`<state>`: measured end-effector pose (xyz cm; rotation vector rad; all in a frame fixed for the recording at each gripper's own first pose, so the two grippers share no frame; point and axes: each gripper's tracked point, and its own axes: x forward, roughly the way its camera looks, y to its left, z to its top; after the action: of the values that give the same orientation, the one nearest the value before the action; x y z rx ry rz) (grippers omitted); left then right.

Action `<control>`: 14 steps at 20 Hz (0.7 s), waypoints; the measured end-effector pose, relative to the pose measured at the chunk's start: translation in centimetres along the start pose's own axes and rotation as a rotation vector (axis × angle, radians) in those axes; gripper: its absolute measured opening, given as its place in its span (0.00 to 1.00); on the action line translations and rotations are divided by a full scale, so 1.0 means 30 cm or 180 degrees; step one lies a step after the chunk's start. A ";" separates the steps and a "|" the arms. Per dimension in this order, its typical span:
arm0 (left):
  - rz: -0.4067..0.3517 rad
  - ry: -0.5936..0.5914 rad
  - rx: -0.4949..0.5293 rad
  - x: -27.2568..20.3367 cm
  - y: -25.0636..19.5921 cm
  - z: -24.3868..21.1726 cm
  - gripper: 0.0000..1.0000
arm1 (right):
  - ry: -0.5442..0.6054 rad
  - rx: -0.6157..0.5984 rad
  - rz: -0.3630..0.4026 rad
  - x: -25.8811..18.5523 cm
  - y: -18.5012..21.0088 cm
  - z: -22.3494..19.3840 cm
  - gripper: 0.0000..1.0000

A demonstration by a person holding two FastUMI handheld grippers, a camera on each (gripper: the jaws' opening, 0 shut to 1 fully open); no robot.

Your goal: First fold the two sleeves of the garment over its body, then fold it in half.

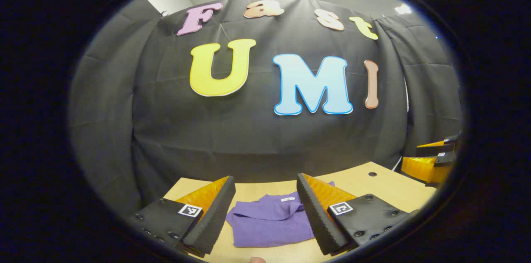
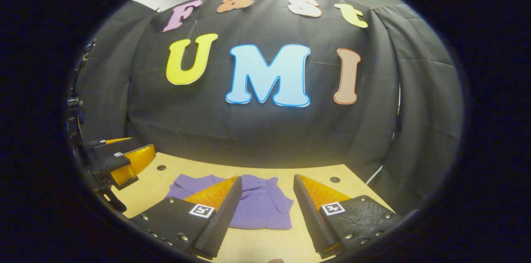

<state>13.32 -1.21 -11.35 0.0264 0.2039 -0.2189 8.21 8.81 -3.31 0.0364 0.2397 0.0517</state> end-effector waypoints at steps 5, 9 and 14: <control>0.0012 -0.0140 -0.0020 -0.127 -0.072 0.050 0.95 | -0.0205 -0.0081 0.0061 -0.082 -0.037 0.038 0.79; 0.0125 -0.0178 -0.0023 -0.212 -0.098 0.084 0.95 | -0.0323 -0.0055 0.0149 -0.114 -0.053 0.063 0.80; 0.0226 -0.0190 -0.0080 -0.264 -0.121 0.106 0.95 | -0.0404 -0.0076 0.0222 -0.130 -0.069 0.076 0.80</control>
<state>5.60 -3.22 -6.65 0.0021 0.1459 -0.1462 5.07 6.46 -0.28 0.0241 0.1110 0.1214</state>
